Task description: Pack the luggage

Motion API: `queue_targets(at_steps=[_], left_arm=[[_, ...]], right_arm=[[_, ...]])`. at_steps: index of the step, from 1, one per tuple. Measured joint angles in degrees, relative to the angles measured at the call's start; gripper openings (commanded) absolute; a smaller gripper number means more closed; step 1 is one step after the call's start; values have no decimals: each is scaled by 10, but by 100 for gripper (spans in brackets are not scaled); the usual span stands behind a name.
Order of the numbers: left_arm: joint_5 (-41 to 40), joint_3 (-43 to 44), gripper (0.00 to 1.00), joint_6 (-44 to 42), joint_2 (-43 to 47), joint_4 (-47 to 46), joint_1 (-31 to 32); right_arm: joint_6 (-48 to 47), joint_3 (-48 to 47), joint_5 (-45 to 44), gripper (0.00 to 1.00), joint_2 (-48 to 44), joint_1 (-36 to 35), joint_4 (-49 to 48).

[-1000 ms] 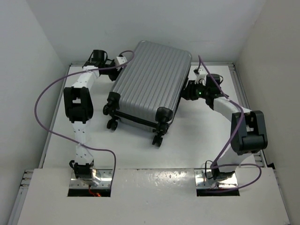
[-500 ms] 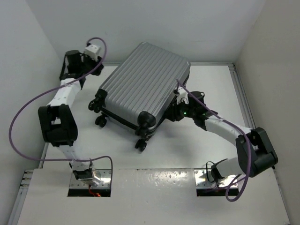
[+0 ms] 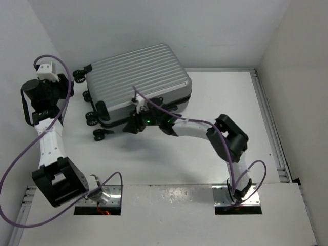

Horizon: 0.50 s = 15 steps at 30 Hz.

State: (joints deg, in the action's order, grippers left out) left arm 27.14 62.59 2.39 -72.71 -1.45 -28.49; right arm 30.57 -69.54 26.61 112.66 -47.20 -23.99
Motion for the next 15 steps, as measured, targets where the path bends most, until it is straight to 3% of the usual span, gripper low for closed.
queue_targets(at_steps=[4,8,12,15], left_arm=[[7,-9,55,13,28,31,-16],[5,-9,55,26,25,52,-16],[-9,-6,55,31,-7,62,-15],[-30,24,55,33,-69,77,-10]], right_arm=[[1,-52,26,36,25,-44,-11],[-17,10,69,36,-53,-29,-2],[-50,82,92,29,-207,47,37],[-66,78,54,17,-284,154,51]])
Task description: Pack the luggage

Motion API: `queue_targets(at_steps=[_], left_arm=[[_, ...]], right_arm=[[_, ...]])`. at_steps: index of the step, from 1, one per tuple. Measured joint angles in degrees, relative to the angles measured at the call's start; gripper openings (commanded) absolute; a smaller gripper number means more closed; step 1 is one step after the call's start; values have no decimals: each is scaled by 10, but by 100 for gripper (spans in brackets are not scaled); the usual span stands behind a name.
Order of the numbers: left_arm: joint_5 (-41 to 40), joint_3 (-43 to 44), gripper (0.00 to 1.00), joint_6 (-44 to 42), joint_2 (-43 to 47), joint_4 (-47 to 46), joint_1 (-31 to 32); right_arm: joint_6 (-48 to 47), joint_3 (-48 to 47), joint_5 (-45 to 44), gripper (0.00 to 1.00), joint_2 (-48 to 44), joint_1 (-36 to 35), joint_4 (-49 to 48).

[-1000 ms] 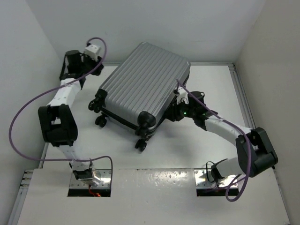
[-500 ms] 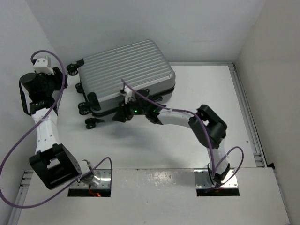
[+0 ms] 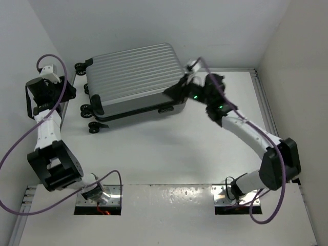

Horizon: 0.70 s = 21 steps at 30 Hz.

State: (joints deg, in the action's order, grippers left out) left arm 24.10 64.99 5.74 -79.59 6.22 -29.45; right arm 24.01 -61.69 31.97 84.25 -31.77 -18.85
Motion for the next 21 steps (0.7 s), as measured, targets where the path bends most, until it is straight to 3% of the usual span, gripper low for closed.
queue_targets(at_steps=[4,7,10,13,17,21], left_arm=[[-22,37,55,9,-64,16,7],[-45,56,55,12,-98,21,18],[-67,66,55,16,-116,23,39],[-77,72,55,19,-127,23,60],[-91,74,55,18,-139,23,76],[-105,74,55,16,-148,25,79]], right_arm=[[-18,-49,-120,13,14,151,13],[-32,-96,-207,12,82,208,14],[-31,-167,-258,23,190,235,16],[-10,-266,-247,38,315,258,43],[-1,-415,-203,42,463,273,120],[-11,-466,-161,50,525,274,173]])
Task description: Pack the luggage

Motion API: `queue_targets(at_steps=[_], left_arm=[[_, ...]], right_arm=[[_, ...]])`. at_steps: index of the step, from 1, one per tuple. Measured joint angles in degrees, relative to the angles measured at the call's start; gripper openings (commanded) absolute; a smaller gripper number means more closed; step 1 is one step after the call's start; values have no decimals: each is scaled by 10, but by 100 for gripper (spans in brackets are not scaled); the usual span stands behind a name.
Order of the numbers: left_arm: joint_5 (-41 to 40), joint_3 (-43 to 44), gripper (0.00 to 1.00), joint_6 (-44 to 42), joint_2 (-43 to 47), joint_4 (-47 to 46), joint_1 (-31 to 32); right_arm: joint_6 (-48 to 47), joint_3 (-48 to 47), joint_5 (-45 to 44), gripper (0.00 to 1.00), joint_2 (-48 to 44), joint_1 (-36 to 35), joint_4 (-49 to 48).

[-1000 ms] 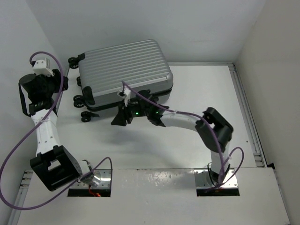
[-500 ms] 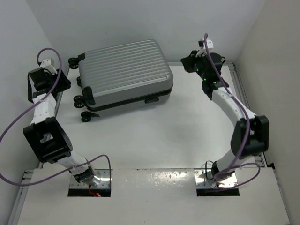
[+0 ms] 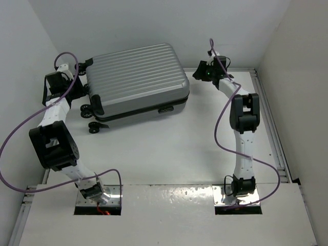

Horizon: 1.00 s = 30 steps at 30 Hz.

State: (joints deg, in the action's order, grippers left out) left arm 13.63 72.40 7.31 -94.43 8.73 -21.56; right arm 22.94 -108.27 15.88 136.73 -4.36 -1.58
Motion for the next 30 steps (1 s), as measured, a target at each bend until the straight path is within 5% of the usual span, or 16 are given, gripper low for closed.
queue_targets(at_steps=[4,12,22,26,30], left_arm=[[-12,10,55,-3,-5,11,2],[-23,17,55,-6,-8,16,14],[-33,18,55,-11,-15,32,17],[-36,18,55,-15,-15,34,17],[-40,20,55,-21,-15,37,18]], right_arm=[[3,0,50,59,4,-7,17],[19,0,131,56,4,-20,12],[-71,-15,142,52,9,-38,102],[-114,-42,133,46,15,-45,136],[-138,-91,131,27,38,-52,177]])
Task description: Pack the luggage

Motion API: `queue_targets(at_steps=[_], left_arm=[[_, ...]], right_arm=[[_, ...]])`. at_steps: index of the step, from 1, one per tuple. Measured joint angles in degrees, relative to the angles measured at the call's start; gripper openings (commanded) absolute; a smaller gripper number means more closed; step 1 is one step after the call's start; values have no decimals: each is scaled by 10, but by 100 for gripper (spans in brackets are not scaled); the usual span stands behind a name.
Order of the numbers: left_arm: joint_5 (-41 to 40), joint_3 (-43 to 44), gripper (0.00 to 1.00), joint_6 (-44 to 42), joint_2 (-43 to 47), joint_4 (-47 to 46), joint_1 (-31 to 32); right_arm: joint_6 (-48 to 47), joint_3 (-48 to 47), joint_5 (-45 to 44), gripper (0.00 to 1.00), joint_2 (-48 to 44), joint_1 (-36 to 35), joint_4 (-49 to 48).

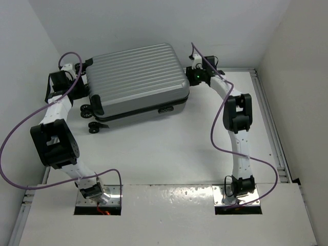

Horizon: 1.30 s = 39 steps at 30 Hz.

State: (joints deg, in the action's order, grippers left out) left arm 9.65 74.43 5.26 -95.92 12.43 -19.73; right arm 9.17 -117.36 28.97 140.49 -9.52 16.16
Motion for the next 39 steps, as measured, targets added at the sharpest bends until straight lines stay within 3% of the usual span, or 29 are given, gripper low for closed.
queue_targets(at_steps=[1,4,12,24,26,31,35,39], left_arm=[[-1,0,55,-1,0,0,1],[-2,0,55,-5,0,1,2],[-2,0,55,-8,3,4,1],[28,-41,55,-16,85,-9,-31],[56,-51,50,-39,110,3,-53],[189,-25,42,-195,128,125,-129],[306,-21,40,-445,125,335,-197],[347,-62,40,-671,118,491,-205]], right_arm=[[-3,-7,-1,15,4,-1,7],[-1,-15,-13,0,6,-4,19],[45,94,-19,0,-52,10,-41],[220,460,-58,0,-298,120,-89],[248,503,-68,0,-333,139,-86],[303,581,-96,0,-400,159,-87],[359,626,-100,0,-432,144,-100],[406,642,-108,0,-444,103,-104]])
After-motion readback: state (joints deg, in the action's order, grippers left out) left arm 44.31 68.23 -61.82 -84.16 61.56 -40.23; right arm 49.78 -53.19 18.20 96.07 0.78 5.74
